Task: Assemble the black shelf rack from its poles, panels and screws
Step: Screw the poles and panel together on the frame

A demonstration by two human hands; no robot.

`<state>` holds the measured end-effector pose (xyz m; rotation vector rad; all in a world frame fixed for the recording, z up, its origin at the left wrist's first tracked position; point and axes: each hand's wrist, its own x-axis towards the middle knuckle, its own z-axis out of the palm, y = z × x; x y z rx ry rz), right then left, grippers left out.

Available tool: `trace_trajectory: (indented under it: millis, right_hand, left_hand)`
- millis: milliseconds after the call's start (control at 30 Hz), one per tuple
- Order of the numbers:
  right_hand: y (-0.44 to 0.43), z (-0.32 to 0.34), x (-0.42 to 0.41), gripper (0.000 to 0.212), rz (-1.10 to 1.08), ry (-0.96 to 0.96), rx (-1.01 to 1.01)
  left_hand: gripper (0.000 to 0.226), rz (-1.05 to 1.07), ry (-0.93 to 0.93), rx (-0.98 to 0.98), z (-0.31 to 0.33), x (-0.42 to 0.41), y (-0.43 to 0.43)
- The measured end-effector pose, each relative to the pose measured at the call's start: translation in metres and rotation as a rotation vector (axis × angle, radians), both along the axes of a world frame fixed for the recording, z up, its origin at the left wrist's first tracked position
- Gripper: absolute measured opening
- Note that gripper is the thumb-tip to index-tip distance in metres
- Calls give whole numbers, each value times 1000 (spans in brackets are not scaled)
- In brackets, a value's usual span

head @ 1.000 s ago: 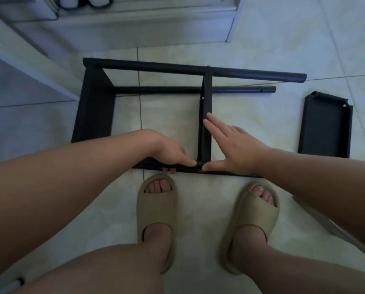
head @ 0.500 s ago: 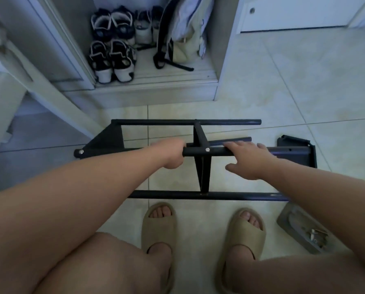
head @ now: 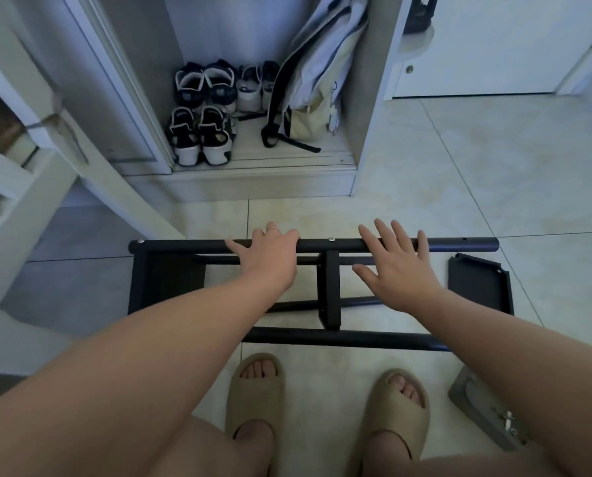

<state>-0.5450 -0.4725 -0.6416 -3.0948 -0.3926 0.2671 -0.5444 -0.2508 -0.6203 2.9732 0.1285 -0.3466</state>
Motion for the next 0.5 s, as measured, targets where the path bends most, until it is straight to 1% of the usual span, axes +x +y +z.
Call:
trace_trajectory:
  millis: [133, 233, 333, 500]
  right_hand:
    - [5, -8, 18, 70, -28, -33, 39]
    - [9, -14, 40, 76, -46, -38, 48]
    - [16, -22, 64, 81, -66, -34, 74]
    - [27, -35, 96, 89, -71, -5, 98]
  left_hand:
    - [36, 8, -76, -6, -12, 24, 5]
    - [32, 13, -113, -8, -22, 44, 9]
    - [30, 41, -136, -70, -34, 63, 10]
    - [58, 77, -89, -147, -53, 83, 8]
